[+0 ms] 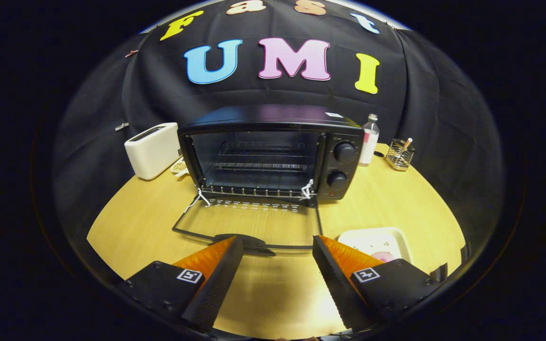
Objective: Open the toaster oven, put the food inside, and close the toaster oven door.
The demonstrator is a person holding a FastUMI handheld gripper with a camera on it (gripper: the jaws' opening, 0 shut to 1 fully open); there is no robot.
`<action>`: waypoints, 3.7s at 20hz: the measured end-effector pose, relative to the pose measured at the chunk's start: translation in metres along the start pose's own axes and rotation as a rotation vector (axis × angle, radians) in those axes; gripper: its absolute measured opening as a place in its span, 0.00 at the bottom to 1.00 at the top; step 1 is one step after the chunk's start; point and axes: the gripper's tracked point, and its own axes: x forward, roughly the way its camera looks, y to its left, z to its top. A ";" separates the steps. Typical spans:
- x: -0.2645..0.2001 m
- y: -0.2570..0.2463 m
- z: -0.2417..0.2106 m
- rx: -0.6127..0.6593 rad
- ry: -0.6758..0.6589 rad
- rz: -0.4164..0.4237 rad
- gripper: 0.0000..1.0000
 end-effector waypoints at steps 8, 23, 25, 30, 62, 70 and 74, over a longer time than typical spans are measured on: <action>-0.031 -0.137 -0.015 0.067 0.142 -0.121 0.98; 0.019 -0.241 -0.105 0.054 0.512 -0.034 0.85; 0.023 -0.238 -0.109 0.056 0.533 0.001 0.72; 0.032 -0.224 -0.115 -0.005 0.557 0.055 0.65; -0.044 -0.196 -0.085 0.483 0.470 -0.017 0.06; -0.064 -0.170 -0.037 0.592 0.373 0.026 0.06; -0.062 -0.140 -0.010 0.701 0.322 0.069 0.06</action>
